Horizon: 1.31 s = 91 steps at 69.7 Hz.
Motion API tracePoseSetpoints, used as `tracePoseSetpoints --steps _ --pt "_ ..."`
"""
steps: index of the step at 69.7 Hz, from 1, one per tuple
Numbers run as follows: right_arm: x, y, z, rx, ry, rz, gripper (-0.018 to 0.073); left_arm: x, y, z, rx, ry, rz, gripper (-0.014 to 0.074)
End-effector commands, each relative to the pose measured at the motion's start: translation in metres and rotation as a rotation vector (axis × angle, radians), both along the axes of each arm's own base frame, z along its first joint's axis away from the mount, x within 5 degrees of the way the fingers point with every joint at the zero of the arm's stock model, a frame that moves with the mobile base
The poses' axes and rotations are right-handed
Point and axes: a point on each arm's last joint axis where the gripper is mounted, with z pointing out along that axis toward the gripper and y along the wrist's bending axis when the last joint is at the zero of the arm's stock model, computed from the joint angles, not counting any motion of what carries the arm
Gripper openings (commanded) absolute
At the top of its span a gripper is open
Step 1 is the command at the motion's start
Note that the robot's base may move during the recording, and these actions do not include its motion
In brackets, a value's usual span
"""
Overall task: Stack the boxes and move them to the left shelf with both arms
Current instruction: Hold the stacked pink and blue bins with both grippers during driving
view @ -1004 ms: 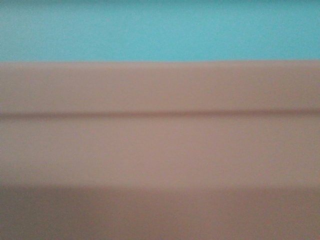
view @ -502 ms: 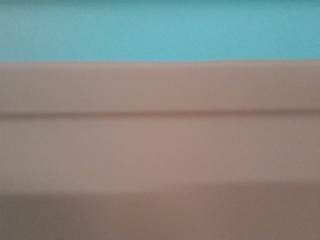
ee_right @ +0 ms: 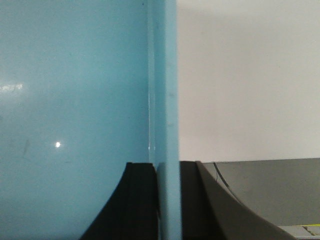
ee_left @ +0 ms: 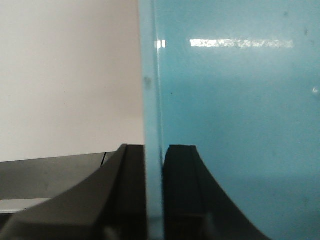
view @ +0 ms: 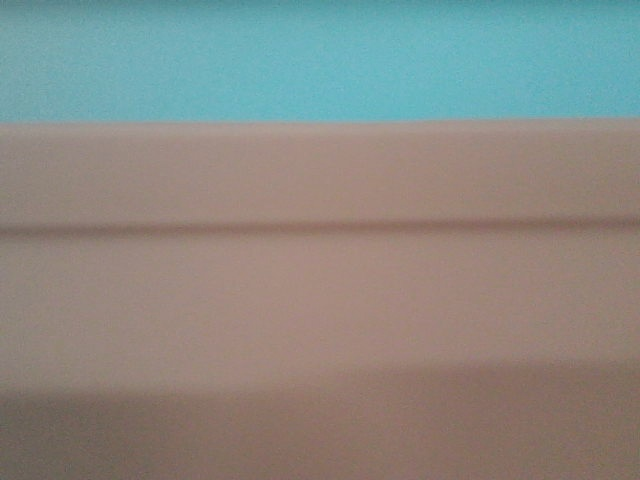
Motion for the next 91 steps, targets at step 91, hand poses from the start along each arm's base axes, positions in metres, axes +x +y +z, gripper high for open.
tracePoseSetpoints --steps 91 --pt "-0.0012 0.0049 0.0203 0.129 -0.083 0.023 0.0053 -0.015 0.0002 0.0189 -0.064 0.045 -0.011 -0.0006"
